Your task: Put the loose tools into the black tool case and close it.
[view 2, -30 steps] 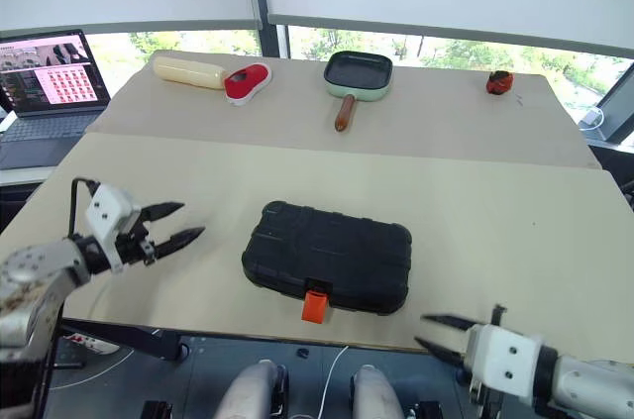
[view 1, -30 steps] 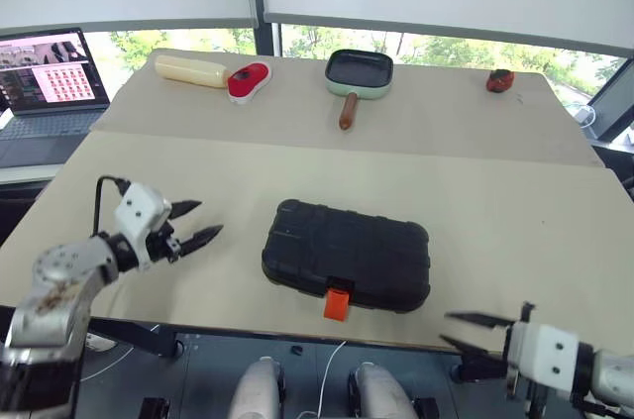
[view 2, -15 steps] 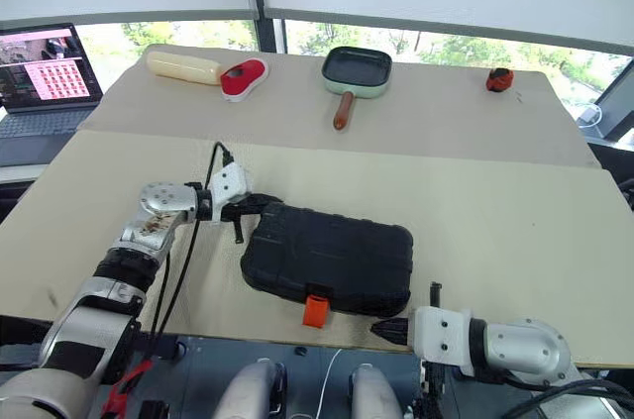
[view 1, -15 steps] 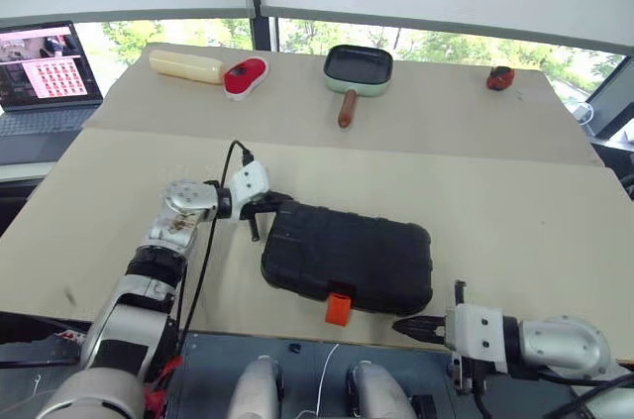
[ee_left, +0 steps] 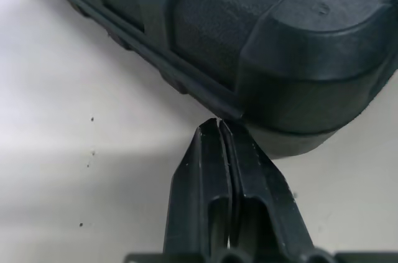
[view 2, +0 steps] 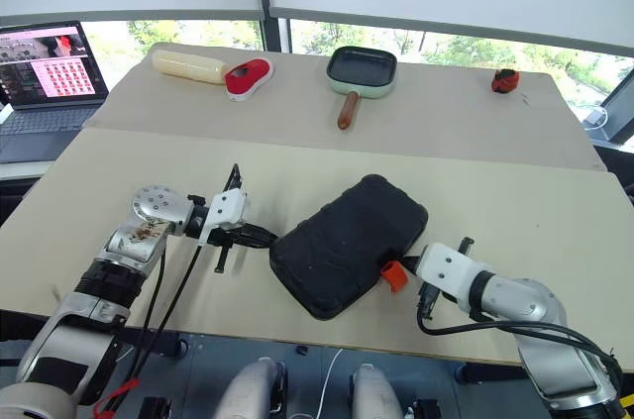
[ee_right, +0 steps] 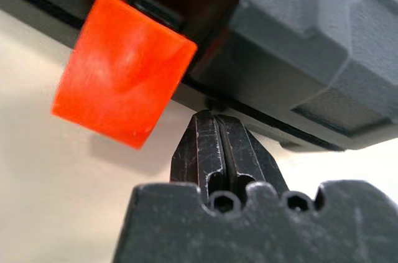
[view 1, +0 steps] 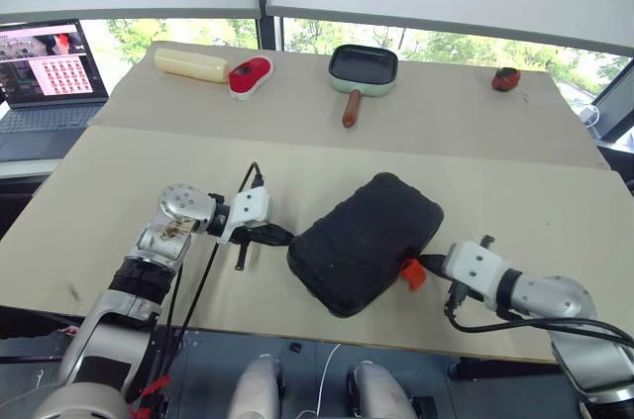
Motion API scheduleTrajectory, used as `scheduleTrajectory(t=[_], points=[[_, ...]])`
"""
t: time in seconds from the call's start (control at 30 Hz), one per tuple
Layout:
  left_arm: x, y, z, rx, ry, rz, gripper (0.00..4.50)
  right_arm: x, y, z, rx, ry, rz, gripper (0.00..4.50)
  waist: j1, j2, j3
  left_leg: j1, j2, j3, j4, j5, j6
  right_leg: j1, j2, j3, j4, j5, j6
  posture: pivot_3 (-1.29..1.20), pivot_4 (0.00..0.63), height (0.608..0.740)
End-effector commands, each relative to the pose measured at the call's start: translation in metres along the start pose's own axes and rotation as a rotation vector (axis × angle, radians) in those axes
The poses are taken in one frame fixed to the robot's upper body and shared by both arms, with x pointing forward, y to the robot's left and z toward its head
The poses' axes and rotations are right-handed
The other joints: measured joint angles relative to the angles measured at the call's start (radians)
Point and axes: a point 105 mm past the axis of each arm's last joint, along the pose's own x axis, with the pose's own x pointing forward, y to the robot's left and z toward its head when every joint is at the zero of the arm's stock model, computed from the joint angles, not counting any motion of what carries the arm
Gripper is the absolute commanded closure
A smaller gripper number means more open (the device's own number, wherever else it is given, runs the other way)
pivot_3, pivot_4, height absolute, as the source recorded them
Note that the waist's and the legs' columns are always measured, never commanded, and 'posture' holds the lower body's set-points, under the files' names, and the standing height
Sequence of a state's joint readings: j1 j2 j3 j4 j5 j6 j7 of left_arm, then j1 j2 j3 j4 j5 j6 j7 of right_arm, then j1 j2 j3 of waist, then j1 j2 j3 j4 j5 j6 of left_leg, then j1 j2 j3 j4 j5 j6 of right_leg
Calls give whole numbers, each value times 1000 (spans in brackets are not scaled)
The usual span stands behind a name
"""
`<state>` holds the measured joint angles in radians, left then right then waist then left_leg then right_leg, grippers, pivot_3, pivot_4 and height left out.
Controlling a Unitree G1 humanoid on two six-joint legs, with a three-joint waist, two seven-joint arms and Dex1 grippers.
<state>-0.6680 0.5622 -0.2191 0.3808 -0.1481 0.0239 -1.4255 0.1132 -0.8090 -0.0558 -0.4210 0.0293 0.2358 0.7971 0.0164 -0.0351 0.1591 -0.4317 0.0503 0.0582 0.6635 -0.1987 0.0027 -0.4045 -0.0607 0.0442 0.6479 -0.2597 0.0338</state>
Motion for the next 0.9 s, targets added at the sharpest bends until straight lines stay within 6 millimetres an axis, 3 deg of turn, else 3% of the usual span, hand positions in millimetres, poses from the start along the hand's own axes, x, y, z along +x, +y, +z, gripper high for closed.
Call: scheduleTrajectory(t=[0.03,0.2,0.4,0.5,0.73,0.9], points=[[-2,14,51,35,-129,4,4409,-26,-7,15,3,-16,9,4500,2,0,0,0,0,0,0,0,0,0,0,0,0,0,0,0,150,740],[30,-4,65,96,-144,-155,4409,-41,1,25,28,-19,45,4500,-5,1,-1,1,0,-1,1,0,0,1,0,0,0,0,1,0,150,740],[63,-17,39,220,-21,-240,4409,-30,19,34,63,-57,79,4500,-14,1,-1,1,0,-1,1,0,0,1,1,1,0,0,0,0,150,740],[66,-18,33,247,-2,-254,4409,-20,24,34,70,-63,83,4500,-12,2,-2,3,0,-2,1,0,0,3,1,1,0,0,0,0,150,740],[62,-15,34,241,-16,-251,4409,7,31,14,98,-24,80,4500,-13,1,-4,8,0,-2,1,0,0,8,1,1,-1,-1,1,0,150,740],[62,-12,36,239,-21,-239,4409,19,30,17,118,-52,62,4500,-13,1,-4,8,0,-2,1,0,0,8,1,1,0,-1,0,0,150,740]])
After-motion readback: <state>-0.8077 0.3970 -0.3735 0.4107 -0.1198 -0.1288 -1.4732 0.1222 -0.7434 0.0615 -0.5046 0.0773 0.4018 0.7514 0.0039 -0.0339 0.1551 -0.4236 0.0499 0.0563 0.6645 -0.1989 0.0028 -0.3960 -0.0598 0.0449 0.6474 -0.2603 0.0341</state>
